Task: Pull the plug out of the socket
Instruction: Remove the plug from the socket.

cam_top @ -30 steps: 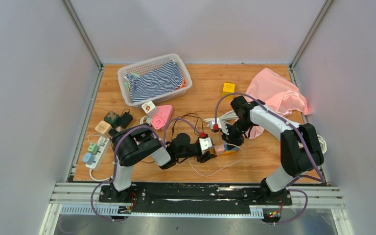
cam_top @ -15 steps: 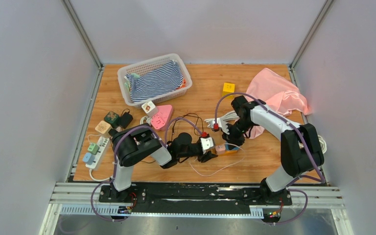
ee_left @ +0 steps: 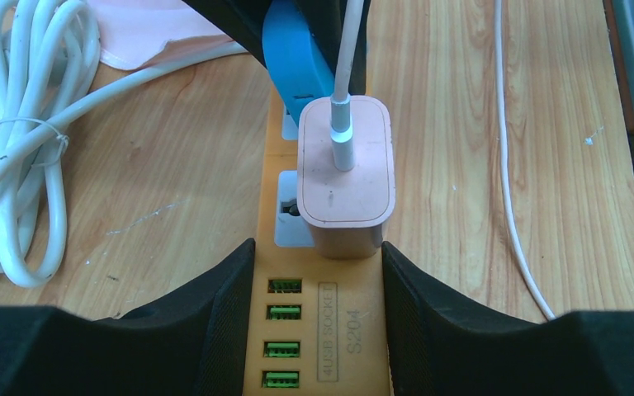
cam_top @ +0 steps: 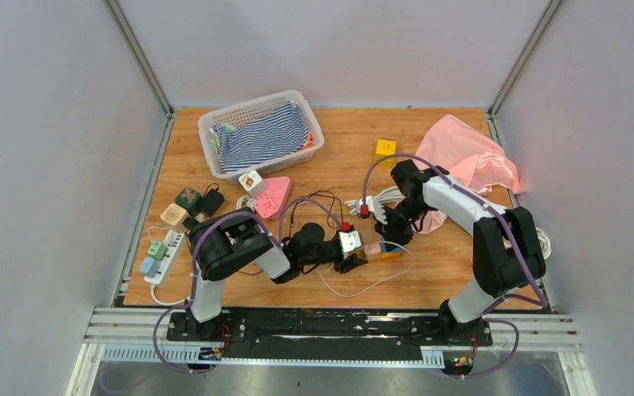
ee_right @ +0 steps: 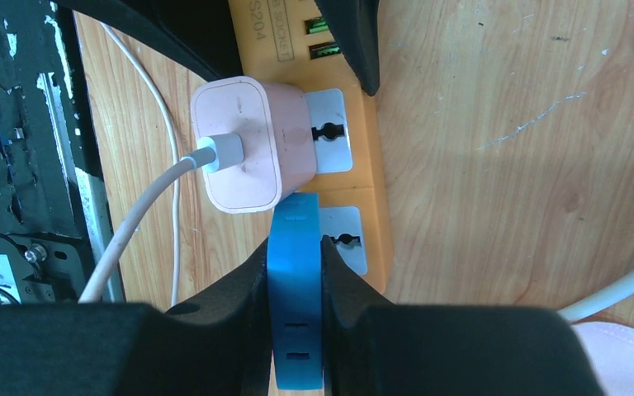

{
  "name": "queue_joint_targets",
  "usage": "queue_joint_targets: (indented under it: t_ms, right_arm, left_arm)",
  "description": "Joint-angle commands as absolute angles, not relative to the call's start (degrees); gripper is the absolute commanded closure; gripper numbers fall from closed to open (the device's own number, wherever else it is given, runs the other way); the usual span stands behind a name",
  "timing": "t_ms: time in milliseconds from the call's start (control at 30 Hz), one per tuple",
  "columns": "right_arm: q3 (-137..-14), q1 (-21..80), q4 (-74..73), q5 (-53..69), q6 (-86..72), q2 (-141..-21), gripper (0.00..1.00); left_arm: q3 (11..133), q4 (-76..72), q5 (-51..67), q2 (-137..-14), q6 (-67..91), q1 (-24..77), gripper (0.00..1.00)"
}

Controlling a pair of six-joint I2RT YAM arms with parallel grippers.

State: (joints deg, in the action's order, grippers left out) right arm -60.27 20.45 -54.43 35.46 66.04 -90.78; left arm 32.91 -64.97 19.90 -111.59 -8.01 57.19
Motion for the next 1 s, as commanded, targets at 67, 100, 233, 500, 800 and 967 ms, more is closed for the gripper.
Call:
queue_joint_targets:
  t_ms: [67,100,233,500,800,967]
  right_arm:
    - [-60.7,20.4,-62.3,41.7,72.8,-90.7,1.0]
    - [-60.7,20.9,-62.8,42.0,73.6,-90.8,1.0]
    - [-61.5,20.8,-58.5,35.8,67.6,-90.6,1.0]
    - [-59.9,18.9,-57.8,38.5,69.6,-89.1,1.0]
    - [-60.3,18.6,-50.0,29.6,60.3,-89.2,1.0]
    - [-60.3,18.3,-58.3,38.7,69.8,-88.9,1.0]
  left_arm:
    - [32.7,-61.0,18.7,-112.5,-9.6,57.8,0.8]
    - [32.7,-61.0,18.7,-112.6,-9.6,57.8,0.8]
    - [32.5,-61.0,18.6,-112.3,-9.6,57.8,0.8]
    - [32.7,-60.8,18.7,-112.5,-9.5,57.8,0.81]
    - [32.7,-60.9,18.6,-112.5,-9.5,57.8,0.81]
    - [32.7,-60.8,18.7,-112.5,-9.5,57.8,0.82]
